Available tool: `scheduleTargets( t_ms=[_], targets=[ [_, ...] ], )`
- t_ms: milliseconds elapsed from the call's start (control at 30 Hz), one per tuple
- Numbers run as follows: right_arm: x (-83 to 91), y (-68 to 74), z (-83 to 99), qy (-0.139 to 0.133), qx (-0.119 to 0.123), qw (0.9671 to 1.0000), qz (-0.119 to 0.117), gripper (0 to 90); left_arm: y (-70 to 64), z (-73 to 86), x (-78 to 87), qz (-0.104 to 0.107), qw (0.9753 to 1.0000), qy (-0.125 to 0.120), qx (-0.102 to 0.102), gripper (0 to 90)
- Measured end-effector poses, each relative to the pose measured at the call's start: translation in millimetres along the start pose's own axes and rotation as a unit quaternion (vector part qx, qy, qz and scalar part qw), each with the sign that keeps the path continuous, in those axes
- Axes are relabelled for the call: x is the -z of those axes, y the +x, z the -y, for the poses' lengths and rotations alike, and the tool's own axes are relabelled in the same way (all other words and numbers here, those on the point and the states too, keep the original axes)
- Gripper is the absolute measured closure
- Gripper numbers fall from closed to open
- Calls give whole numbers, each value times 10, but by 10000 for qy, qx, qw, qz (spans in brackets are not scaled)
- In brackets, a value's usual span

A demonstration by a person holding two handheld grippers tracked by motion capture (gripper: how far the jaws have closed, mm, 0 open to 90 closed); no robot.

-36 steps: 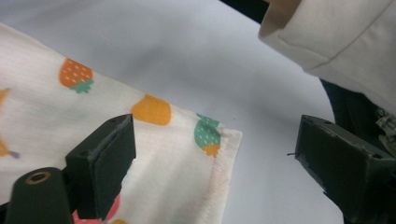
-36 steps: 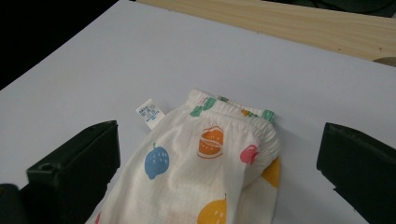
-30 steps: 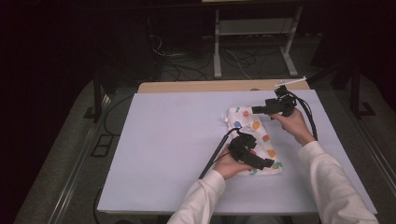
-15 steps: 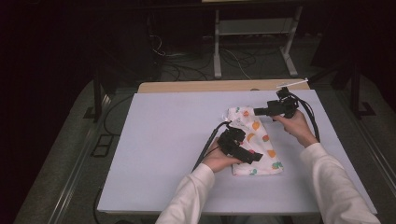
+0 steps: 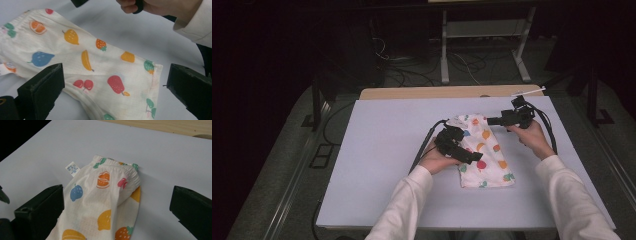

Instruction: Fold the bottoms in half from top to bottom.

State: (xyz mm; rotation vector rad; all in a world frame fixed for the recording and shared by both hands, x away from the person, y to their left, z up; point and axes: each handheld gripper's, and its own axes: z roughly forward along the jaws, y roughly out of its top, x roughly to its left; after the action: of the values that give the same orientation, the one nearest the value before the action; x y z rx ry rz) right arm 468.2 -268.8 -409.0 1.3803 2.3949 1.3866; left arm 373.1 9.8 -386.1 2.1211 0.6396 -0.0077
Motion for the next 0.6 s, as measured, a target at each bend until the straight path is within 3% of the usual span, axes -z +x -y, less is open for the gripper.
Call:
scheduleTargets(
  t_ms=[600],
  targets=[
    [43,-42,9,-34,-35,10000,20,0,340,-196,129,-109,9999,133,-5,13]
  ],
)
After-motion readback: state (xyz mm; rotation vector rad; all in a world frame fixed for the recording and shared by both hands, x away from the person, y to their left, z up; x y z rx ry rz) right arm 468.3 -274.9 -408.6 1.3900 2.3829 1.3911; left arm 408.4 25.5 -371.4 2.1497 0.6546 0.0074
